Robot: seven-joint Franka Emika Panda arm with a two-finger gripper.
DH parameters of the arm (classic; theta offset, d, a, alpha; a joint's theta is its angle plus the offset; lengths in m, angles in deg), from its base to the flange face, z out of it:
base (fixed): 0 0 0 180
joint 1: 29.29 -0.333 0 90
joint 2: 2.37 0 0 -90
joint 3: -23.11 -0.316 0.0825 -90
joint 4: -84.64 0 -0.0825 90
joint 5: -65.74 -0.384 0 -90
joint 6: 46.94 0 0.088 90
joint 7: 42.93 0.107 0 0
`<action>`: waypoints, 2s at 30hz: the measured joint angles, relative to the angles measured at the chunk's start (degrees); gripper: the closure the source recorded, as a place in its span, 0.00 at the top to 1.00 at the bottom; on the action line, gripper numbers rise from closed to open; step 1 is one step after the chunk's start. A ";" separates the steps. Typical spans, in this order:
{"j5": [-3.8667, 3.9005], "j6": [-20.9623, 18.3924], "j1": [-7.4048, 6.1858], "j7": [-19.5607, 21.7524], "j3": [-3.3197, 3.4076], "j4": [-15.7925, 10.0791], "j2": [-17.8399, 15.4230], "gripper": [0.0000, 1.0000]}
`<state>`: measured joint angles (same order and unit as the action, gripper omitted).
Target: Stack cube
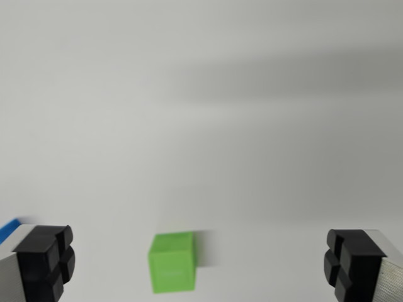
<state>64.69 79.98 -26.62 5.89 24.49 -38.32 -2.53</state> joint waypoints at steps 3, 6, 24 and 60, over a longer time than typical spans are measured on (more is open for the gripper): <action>0.03 0.76 -0.10 -0.07 -0.08 -1.37 -0.44 1.00; 0.07 1.81 -0.23 -0.16 -0.18 -3.11 -0.97 1.00; 0.27 8.35 -1.18 -0.59 -0.80 -13.39 -3.61 1.00; 0.45 25.19 -3.85 -0.80 -2.85 -33.18 -4.16 1.00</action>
<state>65.14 105.17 -30.46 5.09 21.64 -71.50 -6.68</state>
